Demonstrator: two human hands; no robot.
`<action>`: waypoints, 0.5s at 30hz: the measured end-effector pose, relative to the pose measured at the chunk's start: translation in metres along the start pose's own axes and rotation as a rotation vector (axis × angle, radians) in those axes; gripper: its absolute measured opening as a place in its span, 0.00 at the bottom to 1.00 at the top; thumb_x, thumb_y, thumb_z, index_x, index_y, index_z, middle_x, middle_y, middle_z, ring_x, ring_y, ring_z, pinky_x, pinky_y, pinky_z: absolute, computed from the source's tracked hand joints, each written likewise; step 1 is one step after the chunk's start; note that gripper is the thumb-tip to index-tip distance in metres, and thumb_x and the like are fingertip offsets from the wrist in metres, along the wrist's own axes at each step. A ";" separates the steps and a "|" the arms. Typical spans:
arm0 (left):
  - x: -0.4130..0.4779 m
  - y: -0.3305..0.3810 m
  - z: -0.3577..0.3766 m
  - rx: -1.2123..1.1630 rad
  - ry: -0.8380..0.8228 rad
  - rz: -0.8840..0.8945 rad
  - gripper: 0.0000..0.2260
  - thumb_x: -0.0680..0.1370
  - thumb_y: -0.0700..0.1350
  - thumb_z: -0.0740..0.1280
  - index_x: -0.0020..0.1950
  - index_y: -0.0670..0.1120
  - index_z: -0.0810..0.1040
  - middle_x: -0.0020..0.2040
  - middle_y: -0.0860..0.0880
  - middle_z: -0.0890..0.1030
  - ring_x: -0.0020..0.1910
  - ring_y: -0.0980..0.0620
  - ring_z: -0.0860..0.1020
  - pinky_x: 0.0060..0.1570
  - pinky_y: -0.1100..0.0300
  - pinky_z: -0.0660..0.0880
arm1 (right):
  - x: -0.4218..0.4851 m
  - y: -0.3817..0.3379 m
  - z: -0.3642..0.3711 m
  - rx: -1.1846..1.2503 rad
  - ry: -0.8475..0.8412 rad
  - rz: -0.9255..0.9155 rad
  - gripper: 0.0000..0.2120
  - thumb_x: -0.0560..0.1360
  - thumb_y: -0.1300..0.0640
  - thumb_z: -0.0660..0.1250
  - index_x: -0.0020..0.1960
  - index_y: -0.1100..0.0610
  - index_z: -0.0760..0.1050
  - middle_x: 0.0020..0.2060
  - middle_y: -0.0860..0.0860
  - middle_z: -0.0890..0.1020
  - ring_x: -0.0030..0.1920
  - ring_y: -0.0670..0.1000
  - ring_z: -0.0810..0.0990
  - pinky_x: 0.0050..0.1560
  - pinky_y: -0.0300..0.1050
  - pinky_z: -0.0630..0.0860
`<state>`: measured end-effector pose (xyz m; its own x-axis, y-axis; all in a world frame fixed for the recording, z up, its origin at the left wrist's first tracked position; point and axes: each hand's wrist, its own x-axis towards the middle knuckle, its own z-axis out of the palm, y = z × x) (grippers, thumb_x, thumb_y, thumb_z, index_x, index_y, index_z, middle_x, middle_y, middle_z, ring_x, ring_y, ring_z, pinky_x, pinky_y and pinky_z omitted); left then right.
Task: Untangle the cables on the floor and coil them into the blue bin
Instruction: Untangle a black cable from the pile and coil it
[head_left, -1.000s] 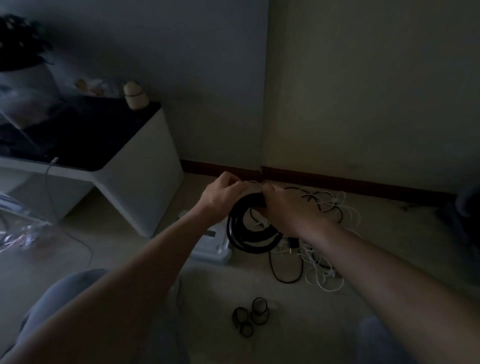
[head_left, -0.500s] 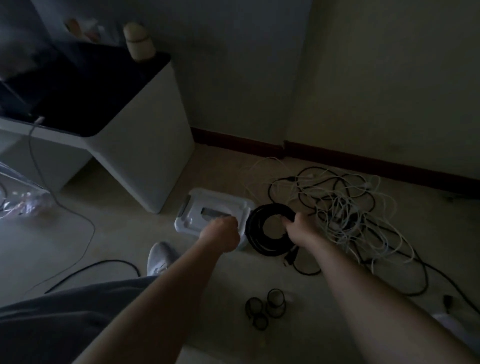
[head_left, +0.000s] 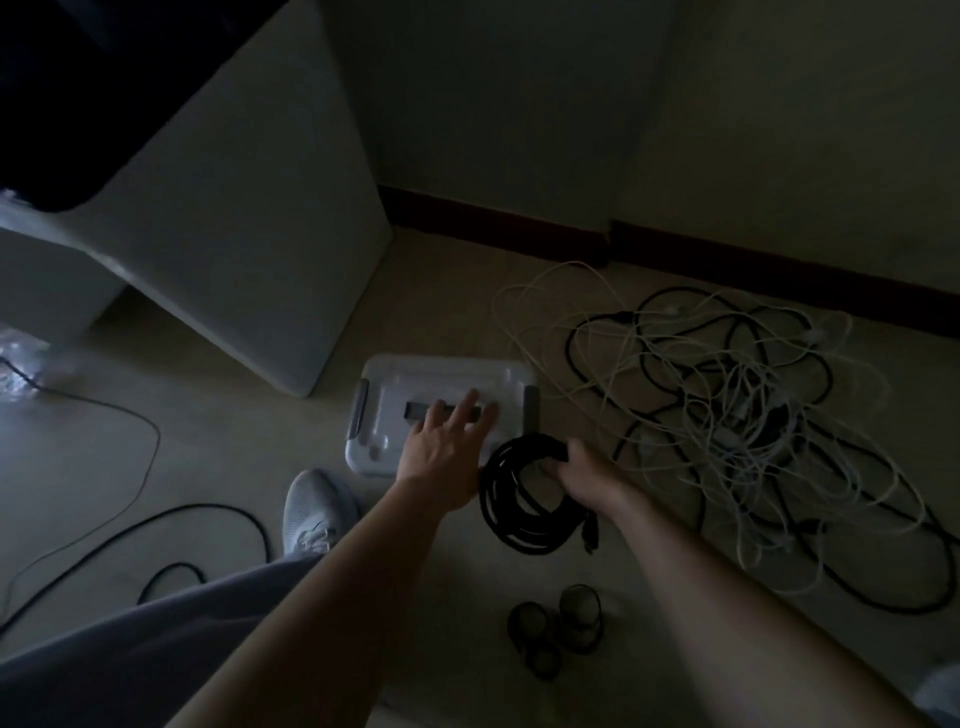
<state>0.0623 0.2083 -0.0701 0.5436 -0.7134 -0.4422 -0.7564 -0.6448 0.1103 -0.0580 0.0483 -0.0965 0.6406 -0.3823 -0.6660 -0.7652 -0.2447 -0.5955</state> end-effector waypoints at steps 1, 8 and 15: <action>0.001 0.000 0.000 0.007 0.043 -0.004 0.42 0.74 0.60 0.71 0.79 0.61 0.48 0.79 0.52 0.50 0.74 0.39 0.58 0.67 0.46 0.71 | 0.004 -0.002 0.000 -0.017 0.012 -0.021 0.13 0.78 0.53 0.67 0.60 0.56 0.76 0.53 0.54 0.81 0.55 0.55 0.80 0.47 0.42 0.71; 0.001 0.011 0.011 -0.047 0.136 -0.036 0.42 0.70 0.63 0.72 0.78 0.63 0.51 0.76 0.52 0.53 0.70 0.40 0.61 0.69 0.44 0.66 | 0.022 -0.015 -0.014 -0.069 0.206 -0.087 0.09 0.74 0.59 0.69 0.54 0.56 0.80 0.50 0.54 0.84 0.52 0.55 0.82 0.44 0.40 0.71; 0.004 0.010 0.017 -0.077 0.155 -0.046 0.44 0.69 0.63 0.74 0.77 0.65 0.50 0.76 0.52 0.52 0.70 0.39 0.59 0.69 0.41 0.63 | 0.031 -0.017 0.003 -0.233 0.414 -0.103 0.09 0.76 0.59 0.68 0.56 0.57 0.80 0.53 0.56 0.84 0.55 0.58 0.82 0.47 0.43 0.73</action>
<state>0.0507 0.2042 -0.0859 0.6311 -0.7126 -0.3065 -0.7024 -0.6926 0.1640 -0.0248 0.0434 -0.1088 0.6706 -0.6561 -0.3462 -0.7234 -0.4748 -0.5012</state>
